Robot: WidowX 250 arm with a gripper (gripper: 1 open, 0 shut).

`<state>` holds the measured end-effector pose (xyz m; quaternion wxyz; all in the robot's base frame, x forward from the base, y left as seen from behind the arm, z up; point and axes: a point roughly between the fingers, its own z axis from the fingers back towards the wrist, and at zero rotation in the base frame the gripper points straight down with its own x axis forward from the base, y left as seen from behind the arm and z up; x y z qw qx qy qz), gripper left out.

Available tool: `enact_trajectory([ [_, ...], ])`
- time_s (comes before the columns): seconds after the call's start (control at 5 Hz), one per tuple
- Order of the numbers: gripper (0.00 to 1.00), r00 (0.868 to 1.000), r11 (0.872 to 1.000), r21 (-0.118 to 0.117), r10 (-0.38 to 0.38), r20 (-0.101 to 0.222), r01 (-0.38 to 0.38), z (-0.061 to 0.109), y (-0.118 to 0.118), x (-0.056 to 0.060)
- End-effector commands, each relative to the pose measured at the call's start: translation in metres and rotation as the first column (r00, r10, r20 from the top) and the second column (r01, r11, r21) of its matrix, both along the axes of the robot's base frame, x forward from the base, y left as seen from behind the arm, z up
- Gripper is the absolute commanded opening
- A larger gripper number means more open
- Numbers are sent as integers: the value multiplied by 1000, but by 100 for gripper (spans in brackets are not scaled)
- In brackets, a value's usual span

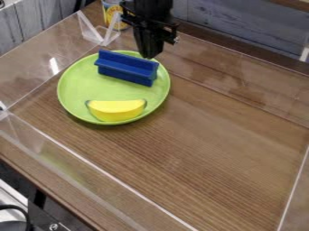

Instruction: Remove the blue object from inside the green plate and put it on the table

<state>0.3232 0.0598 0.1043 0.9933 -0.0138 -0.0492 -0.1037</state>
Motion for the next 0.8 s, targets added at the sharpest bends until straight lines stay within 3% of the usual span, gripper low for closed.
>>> enact_trajectory([
  [0.0, 100, 997, 999, 18, -28, 68, 27, 14, 11, 9],
  [0.6, 100, 996, 998, 29, -63, 64, 61, -8, 26, 14],
])
